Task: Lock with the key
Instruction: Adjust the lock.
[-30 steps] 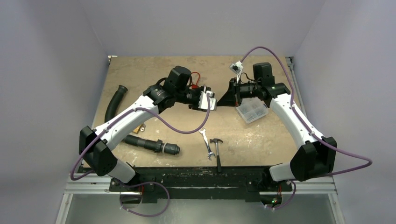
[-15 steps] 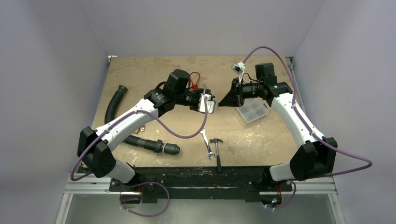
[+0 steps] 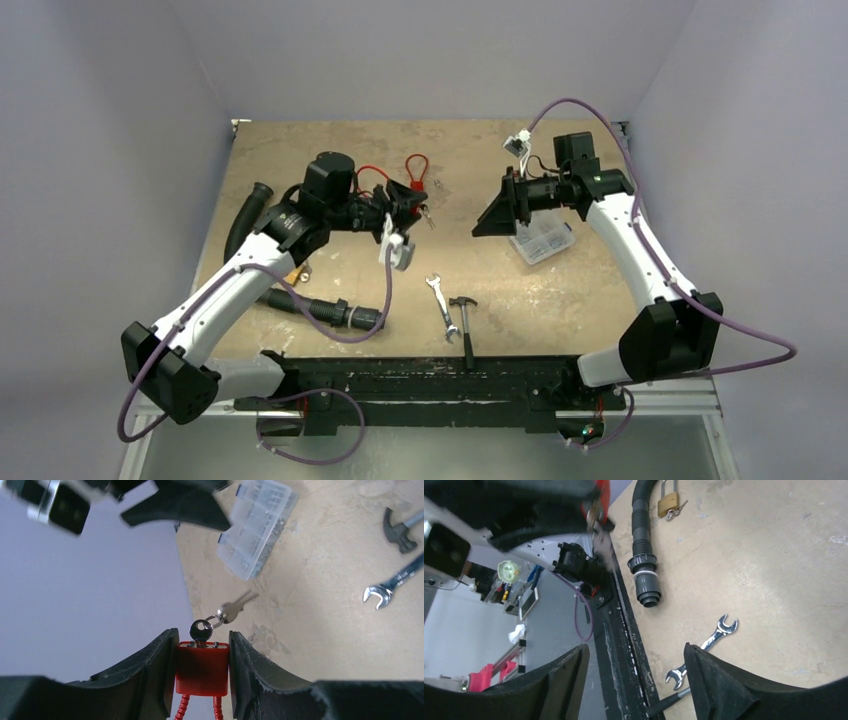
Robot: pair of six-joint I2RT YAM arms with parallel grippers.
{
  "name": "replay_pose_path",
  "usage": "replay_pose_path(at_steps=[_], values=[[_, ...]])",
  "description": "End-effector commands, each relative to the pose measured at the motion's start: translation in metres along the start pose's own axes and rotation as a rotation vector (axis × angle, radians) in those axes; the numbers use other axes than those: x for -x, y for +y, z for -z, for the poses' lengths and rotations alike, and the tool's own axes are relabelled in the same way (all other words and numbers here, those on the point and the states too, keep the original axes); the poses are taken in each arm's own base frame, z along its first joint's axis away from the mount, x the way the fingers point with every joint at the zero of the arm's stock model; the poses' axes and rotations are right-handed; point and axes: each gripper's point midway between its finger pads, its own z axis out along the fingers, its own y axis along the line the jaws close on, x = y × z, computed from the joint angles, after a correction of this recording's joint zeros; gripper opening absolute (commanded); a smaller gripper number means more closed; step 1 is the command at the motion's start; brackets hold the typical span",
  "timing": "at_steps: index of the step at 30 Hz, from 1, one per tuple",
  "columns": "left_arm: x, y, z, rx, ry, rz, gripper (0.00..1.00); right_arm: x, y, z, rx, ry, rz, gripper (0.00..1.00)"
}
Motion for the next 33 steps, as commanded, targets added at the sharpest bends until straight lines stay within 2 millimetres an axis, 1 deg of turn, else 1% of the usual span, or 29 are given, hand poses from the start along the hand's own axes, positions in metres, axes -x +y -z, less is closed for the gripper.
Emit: replay_pose_path(at_steps=[1,2,4,6,8,11,13,16,19,21,25,27,29,33], values=[[0.026,-0.045,0.003,-0.207,-0.119,-0.39,0.0,0.036,0.007,0.004,-0.009,-0.07,-0.02,0.81],[0.028,-0.052,0.004,-0.247,-0.131,-0.475,0.0,0.042,0.005,0.004,-0.029,-0.086,-0.032,0.84],[0.03,-0.067,0.006,-0.328,-0.147,-0.526,0.0,0.057,0.0,0.004,-0.081,-0.12,-0.032,0.89],[0.033,-0.081,0.007,-0.404,-0.169,-0.618,0.0,0.067,0.004,-0.005,-0.08,-0.137,-0.057,0.92],[0.032,-0.091,0.007,-0.452,-0.179,-0.69,0.0,0.066,0.007,-0.017,-0.087,-0.112,-0.087,0.94],[0.031,-0.098,0.007,-0.496,-0.178,-0.735,0.0,0.057,0.01,-0.036,-0.112,-0.059,-0.092,0.98],[0.032,-0.101,0.006,-0.522,-0.183,-0.75,0.0,0.053,0.012,-0.046,-0.117,-0.046,-0.083,0.99],[0.035,-0.101,0.002,-0.535,-0.195,-0.774,0.0,0.054,0.017,-0.061,-0.113,-0.047,-0.084,0.96],[0.039,-0.101,-0.002,-0.542,-0.208,-0.804,0.0,0.058,0.018,-0.075,-0.111,-0.041,-0.078,0.89],[0.041,-0.102,-0.004,-0.553,-0.218,-0.815,0.0,0.059,0.02,-0.083,-0.107,-0.031,-0.071,0.88],[0.043,-0.103,-0.007,-0.562,-0.226,-0.831,0.0,0.06,0.018,-0.097,-0.103,-0.017,-0.084,0.81],[0.044,-0.103,-0.01,-0.563,-0.227,-0.838,0.0,0.061,0.018,-0.103,-0.107,-0.014,-0.085,0.79],[0.045,-0.102,-0.012,-0.56,-0.228,-0.845,0.0,0.063,0.017,-0.108,-0.107,-0.015,-0.078,0.75],[0.044,-0.102,-0.014,-0.569,-0.223,-0.846,0.0,0.067,0.022,-0.117,-0.08,-0.007,-0.066,0.72]])
